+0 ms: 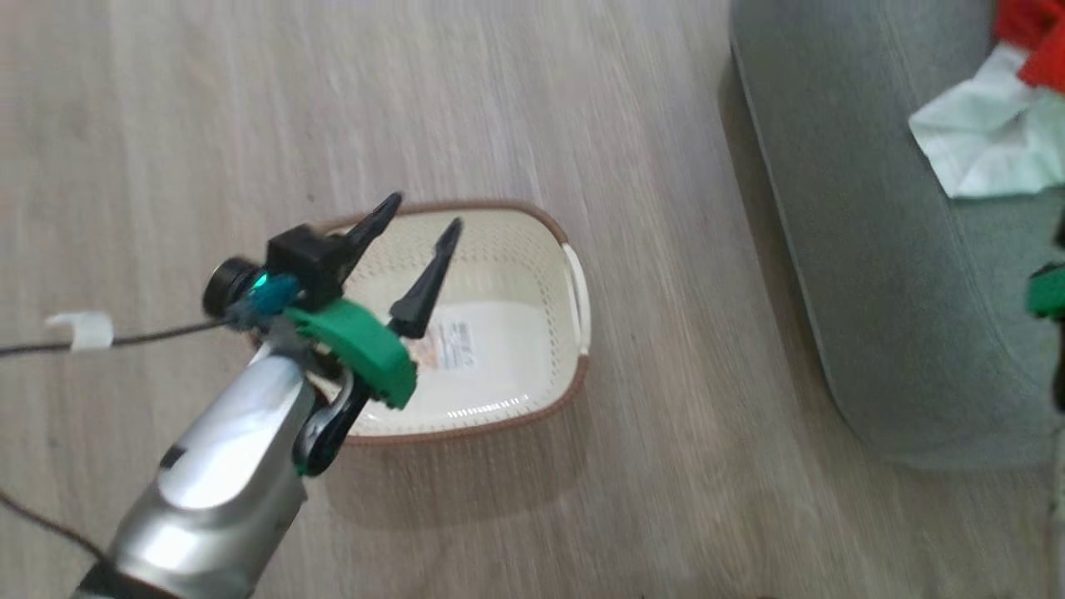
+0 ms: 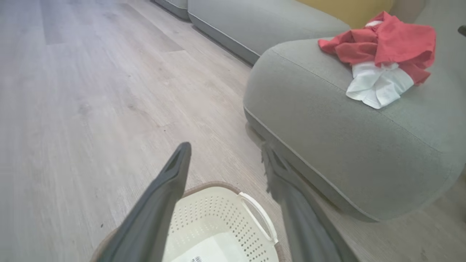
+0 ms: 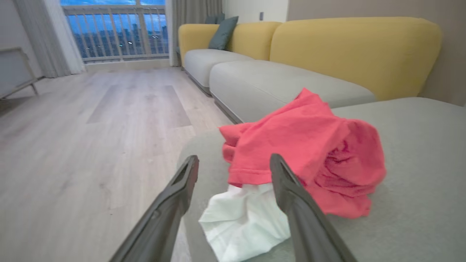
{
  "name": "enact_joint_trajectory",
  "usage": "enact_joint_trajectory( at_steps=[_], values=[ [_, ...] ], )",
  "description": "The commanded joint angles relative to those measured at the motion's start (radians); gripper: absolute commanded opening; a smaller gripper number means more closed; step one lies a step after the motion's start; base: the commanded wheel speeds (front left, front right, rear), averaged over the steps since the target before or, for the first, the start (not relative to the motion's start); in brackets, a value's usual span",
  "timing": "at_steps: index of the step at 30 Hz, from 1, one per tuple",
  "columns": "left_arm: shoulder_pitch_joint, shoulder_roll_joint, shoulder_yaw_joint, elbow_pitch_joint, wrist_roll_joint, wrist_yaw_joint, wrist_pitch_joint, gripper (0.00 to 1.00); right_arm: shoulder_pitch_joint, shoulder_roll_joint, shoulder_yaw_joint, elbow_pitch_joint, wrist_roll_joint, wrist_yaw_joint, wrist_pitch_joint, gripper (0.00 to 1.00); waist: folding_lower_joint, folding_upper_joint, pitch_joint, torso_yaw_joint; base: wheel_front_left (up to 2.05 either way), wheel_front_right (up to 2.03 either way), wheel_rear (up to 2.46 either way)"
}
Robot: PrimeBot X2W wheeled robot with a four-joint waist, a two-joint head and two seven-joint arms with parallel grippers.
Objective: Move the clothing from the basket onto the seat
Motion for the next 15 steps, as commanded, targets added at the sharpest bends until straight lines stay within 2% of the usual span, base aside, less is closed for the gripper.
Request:
enact_joint_trajectory(
  at_steps=[1, 8, 15],
  values=[
    [0.019, 0.012, 0.073, -0.019, 0.008, 0.01, -0.012, 1.0, 0.029, -0.012, 0.032, -0.052, -0.002, 0.0, -0.006, 1.0, 0.0002, -0.0001, -0.08, 0.059, 0.0, 0.0, 0.0],
    [0.131, -0.016, 0.227, 0.005, 0.048, 0.014, -0.012, 1.0, 0.069, 0.012, 0.148, -0.1, 0.015, 0.0, -0.006, 1.0, 0.0002, -0.0001, -0.17, 0.131, 0.0, 0.0, 0.0],
    [0.215, -0.031, 0.371, -0.003, 0.105, 0.024, -0.012, 1.0, 0.069, 0.048, 0.273, -0.107, 0.026, 0.0, -0.006, 1.0, 0.0002, -0.0001, -0.223, 0.161, 0.0, 0.0, 0.0]
  ],
)
